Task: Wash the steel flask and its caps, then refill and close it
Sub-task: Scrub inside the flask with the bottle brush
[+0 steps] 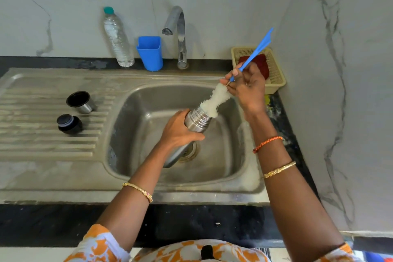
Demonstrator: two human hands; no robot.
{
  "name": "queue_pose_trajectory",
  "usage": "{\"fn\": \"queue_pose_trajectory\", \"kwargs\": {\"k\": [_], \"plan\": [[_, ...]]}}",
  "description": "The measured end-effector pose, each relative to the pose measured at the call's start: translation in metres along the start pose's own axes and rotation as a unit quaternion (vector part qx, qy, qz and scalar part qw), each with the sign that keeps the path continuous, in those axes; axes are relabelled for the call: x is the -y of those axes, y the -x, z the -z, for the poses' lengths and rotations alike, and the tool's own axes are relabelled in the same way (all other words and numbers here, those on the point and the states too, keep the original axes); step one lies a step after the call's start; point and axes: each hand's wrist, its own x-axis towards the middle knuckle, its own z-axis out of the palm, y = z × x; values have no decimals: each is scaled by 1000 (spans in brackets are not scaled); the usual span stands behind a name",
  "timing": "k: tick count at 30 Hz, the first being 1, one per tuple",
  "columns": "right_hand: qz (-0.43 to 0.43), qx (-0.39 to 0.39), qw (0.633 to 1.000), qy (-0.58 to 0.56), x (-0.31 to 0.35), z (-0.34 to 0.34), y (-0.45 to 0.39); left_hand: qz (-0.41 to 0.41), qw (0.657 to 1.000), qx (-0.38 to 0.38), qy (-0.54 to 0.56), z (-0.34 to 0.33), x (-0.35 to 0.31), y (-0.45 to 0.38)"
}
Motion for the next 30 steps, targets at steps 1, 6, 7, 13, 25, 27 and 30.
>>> {"fn": "queue_pose_trajectory", "kwargs": {"k": [1, 6, 7, 13, 25, 27, 30], "plan": [[-15, 16, 1000, 3, 0, 3, 0, 5, 1000, 14, 11, 0, 3, 1], [-18, -100, 983, 153, 4, 5, -4, 21, 998, 41, 34, 4, 13, 6], [66, -166, 962, 208, 8, 4, 1, 20, 998, 41, 39, 5, 13, 7], [323, 243, 709, 578, 41, -16, 42, -36, 997, 54, -50, 17, 6, 8], [143, 312, 629, 698, -1, -27, 36, -10, 970, -23, -243, 32, -11, 8], [121, 287, 656, 688, 2, -24, 30, 102, 981, -168, -6, 36, -10, 13], [93, 231, 705, 664, 12, -24, 29, 290, 764, -366, 446, 35, -8, 16]]}}
